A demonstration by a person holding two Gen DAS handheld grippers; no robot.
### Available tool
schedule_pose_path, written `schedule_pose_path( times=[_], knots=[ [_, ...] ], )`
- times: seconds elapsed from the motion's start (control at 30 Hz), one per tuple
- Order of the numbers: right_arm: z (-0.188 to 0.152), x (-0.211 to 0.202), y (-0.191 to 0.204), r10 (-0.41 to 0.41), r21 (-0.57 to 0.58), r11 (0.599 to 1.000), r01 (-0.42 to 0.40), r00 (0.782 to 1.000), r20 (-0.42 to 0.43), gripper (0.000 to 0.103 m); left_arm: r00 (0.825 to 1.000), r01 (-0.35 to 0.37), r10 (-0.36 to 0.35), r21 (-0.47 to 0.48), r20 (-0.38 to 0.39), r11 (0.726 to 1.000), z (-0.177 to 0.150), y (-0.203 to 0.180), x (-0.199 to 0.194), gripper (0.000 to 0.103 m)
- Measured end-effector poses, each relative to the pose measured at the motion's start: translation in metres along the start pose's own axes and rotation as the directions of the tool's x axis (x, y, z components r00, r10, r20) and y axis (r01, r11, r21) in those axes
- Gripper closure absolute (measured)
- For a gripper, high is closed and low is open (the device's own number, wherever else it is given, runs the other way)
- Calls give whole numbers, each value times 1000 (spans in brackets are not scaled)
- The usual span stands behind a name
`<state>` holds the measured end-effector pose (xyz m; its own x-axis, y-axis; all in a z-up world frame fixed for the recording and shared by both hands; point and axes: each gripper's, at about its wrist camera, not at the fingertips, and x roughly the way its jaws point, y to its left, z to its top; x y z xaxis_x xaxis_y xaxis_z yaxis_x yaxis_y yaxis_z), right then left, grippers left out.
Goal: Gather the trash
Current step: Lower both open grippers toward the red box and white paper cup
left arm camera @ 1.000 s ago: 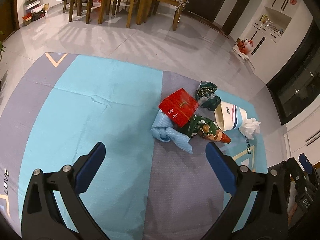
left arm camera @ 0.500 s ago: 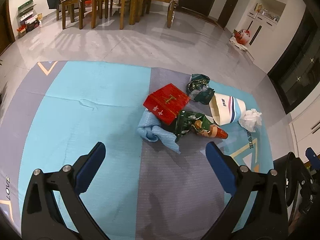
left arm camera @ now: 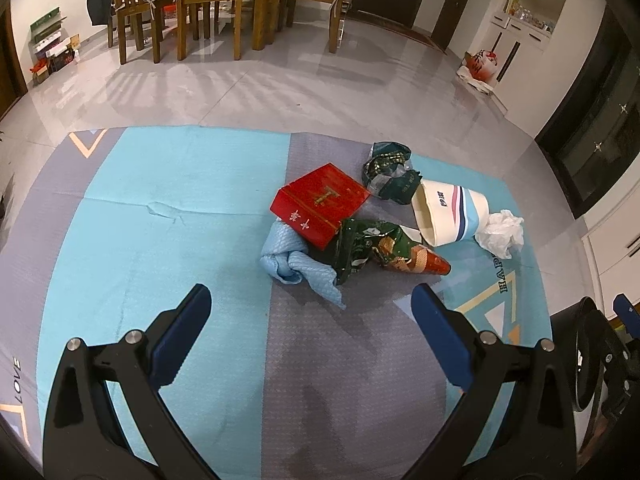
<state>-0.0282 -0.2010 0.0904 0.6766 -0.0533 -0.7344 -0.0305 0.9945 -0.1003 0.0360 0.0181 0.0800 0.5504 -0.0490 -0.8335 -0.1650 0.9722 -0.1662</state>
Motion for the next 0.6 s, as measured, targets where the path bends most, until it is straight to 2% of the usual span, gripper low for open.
schedule_pose_path(
  times=[0.37, 0.6],
  knots=[
    [2, 2, -7, 15, 38, 999, -14, 1000, -15, 3, 1000, -11, 11, 3, -2, 1000, 0, 4, -2, 3],
    [1, 2, -5, 13, 39, 999, -12, 1000, -23, 3, 999, 6, -5, 14, -47, 1000, -2, 5, -3, 3]
  ],
)
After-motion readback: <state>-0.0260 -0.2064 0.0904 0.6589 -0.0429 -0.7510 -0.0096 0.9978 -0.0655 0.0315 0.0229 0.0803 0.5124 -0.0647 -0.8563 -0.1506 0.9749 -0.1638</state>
